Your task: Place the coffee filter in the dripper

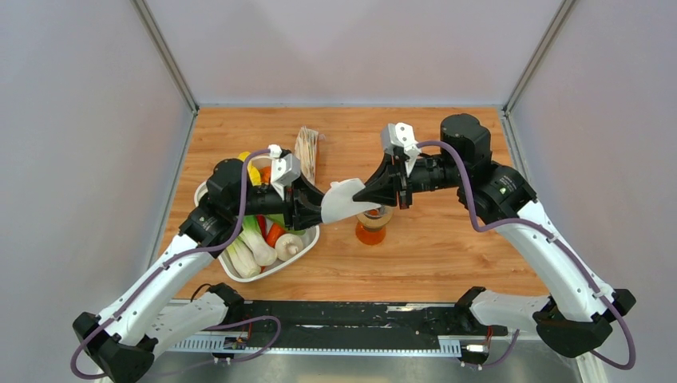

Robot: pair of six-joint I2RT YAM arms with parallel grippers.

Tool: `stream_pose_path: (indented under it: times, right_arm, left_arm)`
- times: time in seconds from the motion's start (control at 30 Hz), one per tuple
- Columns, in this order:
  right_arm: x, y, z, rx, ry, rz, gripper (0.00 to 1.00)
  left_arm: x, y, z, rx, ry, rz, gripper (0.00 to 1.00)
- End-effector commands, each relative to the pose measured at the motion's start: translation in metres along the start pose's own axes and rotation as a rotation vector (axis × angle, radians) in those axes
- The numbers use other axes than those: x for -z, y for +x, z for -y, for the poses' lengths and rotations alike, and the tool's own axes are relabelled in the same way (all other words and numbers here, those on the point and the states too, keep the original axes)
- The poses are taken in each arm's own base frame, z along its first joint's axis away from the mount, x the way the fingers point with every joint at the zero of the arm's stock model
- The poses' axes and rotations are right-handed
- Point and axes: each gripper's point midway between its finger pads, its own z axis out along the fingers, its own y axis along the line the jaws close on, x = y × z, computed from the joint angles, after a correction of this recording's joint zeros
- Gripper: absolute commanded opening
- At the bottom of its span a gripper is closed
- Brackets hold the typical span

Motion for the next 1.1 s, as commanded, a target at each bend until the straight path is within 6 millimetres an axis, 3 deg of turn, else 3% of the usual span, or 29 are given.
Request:
stream_pose_path:
  times: [0.0, 0.43, 1.07]
  right_arm:
    - [0.002, -0.011, -0.002, 0.034, -0.003, 0.044, 0.0]
    - [-0.006, 0.013, -0.003, -0.033, -0.043, 0.003, 0.0]
    - [-0.012, 0.022, -0.004, -0.065, -0.093, -0.027, 0.0]
  left_arm:
    - [-0.002, -0.008, 0.008, -0.003, 0.056, 0.013, 0.49]
    - [-0.006, -0.056, 0.007, -0.069, 0.05, 0.087, 0.53]
    - [-0.018, -0.075, 0.008, -0.076, 0.075, 0.105, 0.45]
